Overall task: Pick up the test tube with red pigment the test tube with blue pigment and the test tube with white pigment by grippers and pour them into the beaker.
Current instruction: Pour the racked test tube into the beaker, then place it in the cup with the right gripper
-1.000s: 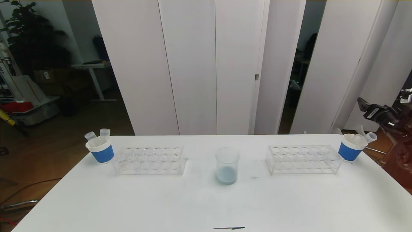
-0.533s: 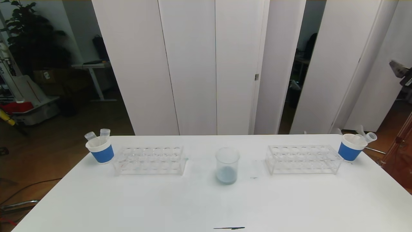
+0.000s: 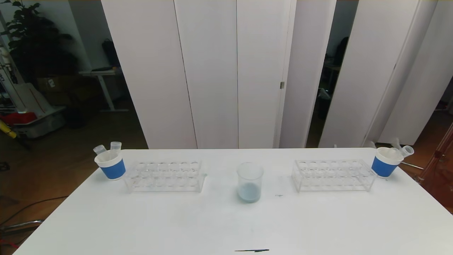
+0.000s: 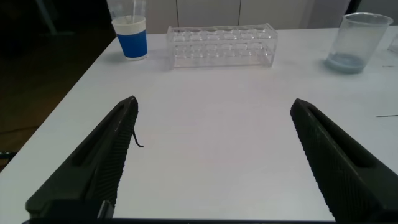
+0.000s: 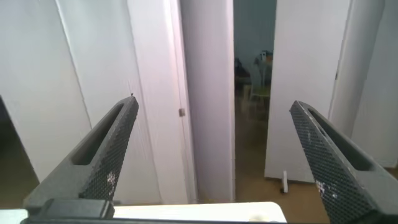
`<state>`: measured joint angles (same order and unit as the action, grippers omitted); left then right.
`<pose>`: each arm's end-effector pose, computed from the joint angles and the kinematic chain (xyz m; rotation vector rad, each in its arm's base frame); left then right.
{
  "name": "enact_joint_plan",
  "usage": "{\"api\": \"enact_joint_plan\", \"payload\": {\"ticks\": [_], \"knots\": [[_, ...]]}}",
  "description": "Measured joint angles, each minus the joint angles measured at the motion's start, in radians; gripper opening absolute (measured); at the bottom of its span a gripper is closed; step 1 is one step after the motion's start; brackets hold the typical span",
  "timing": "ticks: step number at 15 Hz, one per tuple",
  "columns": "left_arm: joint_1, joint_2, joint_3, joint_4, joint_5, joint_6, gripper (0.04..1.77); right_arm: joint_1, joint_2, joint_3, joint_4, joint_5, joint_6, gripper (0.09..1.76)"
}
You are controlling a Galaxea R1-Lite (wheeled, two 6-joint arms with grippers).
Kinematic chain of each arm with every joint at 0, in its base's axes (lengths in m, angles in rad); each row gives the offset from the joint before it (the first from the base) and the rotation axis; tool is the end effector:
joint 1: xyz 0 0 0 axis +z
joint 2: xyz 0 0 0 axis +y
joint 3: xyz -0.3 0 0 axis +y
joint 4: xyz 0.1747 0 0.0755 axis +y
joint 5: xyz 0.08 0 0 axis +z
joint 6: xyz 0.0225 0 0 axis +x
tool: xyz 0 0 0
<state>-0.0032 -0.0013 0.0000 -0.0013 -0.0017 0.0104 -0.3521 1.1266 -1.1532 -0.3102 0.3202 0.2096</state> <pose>-0.0229 0.0000 0.0756 0.0104 -0.0026 -0.0049 0.1333 -0.0414 0.3845 0.0967 -0.3195 0.0018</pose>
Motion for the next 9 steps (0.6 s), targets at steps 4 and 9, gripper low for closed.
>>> {"api": "enact_joint_plan", "payload": {"ticks": [4, 9], "knots": [[0.000, 0.000, 0.000, 0.000, 0.000, 0.000, 1.75, 0.191, -0.420, 0.039, 0.348, 0.001, -0.115, 1.75], [0.000, 0.000, 0.000, 0.000, 0.000, 0.000, 1.75, 0.324, -0.774, 0.306, 0.608, -0.140, -0.164, 1.75]]}}
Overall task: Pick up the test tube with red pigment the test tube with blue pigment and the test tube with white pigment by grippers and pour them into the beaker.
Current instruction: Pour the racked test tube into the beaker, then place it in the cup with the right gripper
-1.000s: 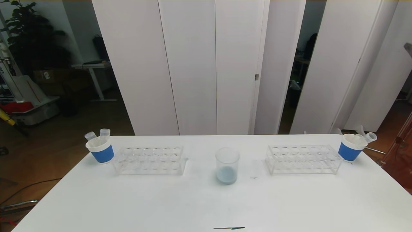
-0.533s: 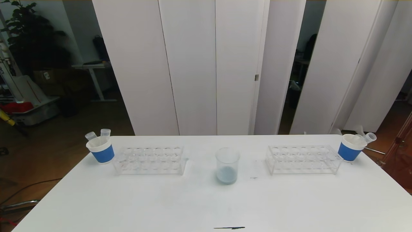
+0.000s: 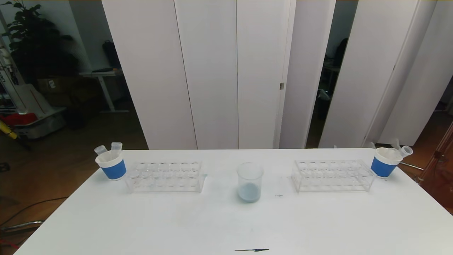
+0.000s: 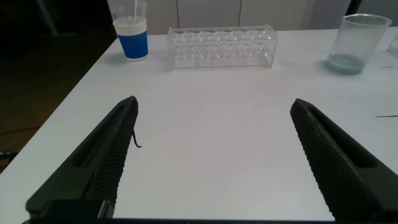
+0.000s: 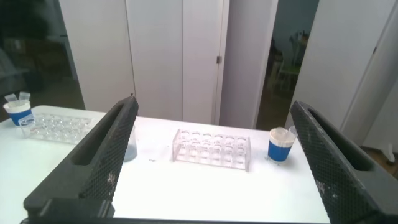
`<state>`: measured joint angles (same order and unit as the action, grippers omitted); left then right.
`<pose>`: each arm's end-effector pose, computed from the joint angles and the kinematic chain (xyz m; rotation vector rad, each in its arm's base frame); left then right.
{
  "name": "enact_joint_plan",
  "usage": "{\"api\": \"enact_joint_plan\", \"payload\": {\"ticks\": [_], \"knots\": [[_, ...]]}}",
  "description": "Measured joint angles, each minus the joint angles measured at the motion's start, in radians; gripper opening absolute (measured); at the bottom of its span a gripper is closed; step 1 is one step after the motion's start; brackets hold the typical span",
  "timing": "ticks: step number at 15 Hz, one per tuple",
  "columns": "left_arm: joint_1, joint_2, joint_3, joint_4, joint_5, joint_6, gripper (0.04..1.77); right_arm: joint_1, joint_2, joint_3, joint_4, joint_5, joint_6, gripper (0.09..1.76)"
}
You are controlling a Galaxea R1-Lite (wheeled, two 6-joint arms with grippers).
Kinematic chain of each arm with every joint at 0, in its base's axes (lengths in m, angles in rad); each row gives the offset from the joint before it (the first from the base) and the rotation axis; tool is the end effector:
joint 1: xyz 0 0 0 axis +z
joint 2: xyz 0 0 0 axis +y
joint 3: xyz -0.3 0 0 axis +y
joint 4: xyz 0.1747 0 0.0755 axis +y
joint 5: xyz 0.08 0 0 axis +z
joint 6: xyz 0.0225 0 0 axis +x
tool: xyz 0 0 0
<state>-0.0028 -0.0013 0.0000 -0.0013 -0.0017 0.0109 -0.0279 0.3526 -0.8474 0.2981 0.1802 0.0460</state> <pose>-0.0229 0.0000 0.0756 0.0109 -0.0026 -0.0045 -0.0633 0.0058 0.2730 0.0253 -0.1923 0.1563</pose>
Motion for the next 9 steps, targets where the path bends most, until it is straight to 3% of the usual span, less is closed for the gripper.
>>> {"api": "enact_joint_plan", "payload": {"ticks": [5, 7, 9], "knots": [[-0.001, 0.000, 0.000, 0.000, 0.000, 0.000, 1.75, 0.028, -0.155, 0.511, -0.132, -0.074, -0.009, 1.75], [0.000, 0.000, 0.000, 0.000, 0.000, 0.000, 1.75, 0.028, -0.228, 0.652, -0.174, -0.080, -0.024, 1.75], [0.000, 0.000, 0.000, 0.000, 0.000, 0.000, 1.75, 0.027, -0.299, 0.747, -0.187, -0.145, -0.052, 1.75]]}}
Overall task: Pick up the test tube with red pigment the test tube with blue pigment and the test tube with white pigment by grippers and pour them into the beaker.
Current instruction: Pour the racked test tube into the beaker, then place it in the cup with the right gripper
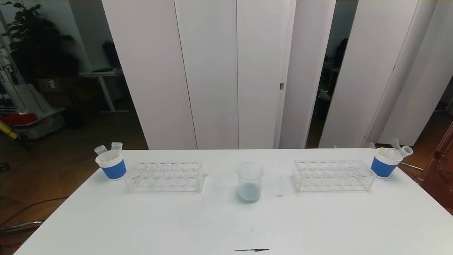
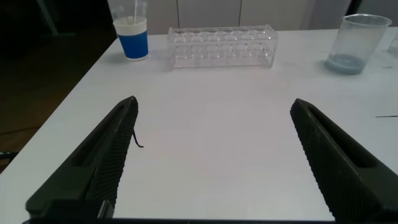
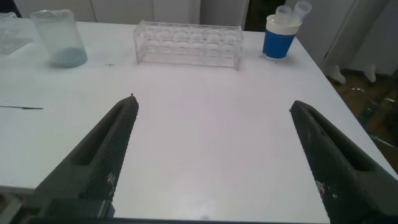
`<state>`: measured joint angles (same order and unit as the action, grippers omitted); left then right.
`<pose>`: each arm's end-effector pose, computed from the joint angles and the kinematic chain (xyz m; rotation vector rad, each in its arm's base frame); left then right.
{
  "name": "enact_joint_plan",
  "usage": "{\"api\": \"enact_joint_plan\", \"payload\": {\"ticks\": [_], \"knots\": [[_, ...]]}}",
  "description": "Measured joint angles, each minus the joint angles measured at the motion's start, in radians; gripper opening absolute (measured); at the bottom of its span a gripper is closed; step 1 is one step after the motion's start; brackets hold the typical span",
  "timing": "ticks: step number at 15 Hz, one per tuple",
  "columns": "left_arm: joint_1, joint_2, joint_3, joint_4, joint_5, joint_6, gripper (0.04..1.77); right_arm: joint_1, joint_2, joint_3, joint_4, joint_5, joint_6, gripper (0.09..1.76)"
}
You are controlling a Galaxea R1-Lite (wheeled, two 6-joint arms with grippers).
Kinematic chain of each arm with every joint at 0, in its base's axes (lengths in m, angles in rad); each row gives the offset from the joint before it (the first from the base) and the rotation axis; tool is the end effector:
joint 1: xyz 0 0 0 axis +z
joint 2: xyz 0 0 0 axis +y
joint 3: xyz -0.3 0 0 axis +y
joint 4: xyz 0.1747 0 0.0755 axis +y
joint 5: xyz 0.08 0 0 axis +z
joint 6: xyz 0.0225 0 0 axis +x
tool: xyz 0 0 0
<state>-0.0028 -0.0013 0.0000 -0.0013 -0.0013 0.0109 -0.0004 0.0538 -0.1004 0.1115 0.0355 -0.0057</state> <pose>-0.0229 0.0000 0.0756 0.0109 -0.0026 -0.0041 -0.0263 0.0008 0.0930 -0.0045 0.0648 0.0353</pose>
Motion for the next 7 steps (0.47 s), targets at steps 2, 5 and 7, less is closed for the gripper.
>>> {"api": "enact_joint_plan", "payload": {"ticks": [2, 5, 7], "knots": [[-0.001, 0.000, 0.000, 0.000, 0.000, 0.000, 1.75, -0.001, -0.033, 0.041, -0.007, -0.030, -0.003, 1.75], [0.000, 0.000, 0.000, 0.000, 0.000, 0.000, 1.75, -0.001, -0.051, 0.058, -0.020, -0.030, -0.003, 1.75], [0.000, 0.000, 0.000, 0.000, 0.000, 0.000, 1.75, -0.001, -0.054, 0.060, -0.021, -0.030, -0.003, 1.75]]}}
